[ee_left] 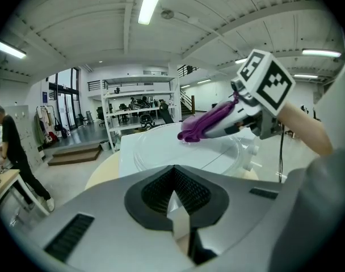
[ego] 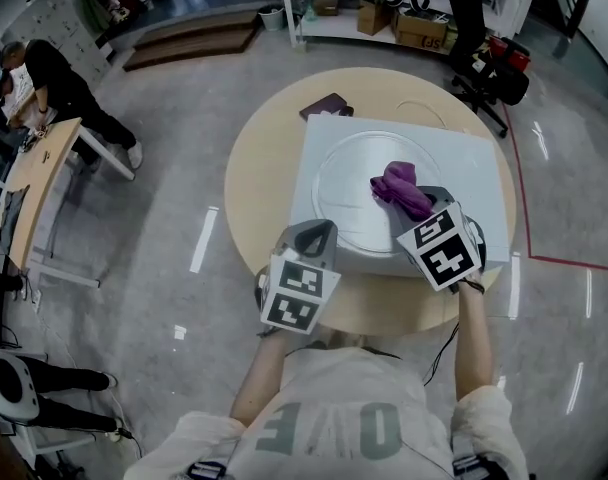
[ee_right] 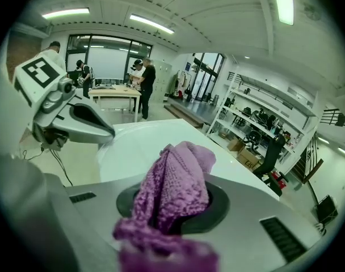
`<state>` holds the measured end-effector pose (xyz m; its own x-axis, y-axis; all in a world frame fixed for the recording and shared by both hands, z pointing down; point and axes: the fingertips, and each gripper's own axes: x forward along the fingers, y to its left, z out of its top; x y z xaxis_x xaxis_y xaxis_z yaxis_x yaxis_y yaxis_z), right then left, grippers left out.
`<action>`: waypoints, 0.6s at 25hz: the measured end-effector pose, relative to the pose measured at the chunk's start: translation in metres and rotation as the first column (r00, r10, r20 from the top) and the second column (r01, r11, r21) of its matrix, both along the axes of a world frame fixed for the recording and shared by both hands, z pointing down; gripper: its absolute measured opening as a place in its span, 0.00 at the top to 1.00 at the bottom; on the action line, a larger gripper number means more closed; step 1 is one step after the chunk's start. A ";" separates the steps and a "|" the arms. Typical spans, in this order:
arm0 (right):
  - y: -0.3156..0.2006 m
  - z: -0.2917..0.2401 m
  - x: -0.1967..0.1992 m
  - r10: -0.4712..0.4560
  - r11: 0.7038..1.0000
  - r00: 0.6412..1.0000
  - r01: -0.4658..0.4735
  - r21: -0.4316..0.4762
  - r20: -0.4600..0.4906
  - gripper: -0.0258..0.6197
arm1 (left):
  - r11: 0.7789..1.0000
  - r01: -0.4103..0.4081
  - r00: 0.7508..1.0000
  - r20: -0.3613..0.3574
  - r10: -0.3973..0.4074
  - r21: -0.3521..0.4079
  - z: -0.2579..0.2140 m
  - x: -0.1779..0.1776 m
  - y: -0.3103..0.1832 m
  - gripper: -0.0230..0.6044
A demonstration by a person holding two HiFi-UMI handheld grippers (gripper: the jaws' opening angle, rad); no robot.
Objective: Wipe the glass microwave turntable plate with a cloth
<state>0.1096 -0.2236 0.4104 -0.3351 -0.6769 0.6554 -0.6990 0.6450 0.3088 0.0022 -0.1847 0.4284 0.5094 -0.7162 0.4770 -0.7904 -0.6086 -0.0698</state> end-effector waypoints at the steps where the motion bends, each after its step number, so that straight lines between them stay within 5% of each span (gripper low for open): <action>1: 0.010 0.000 -0.003 -0.013 1.000 1.000 0.013 -0.001 -0.001 0.88 | 1.000 0.001 1.000 -0.001 -0.001 0.001 -0.001 0.000 0.001 0.96; 15: 0.102 0.002 -0.020 -0.100 0.994 0.995 0.101 -0.050 0.018 0.88 | 1.000 0.015 1.000 0.023 -0.015 0.014 -0.001 0.000 0.002 0.96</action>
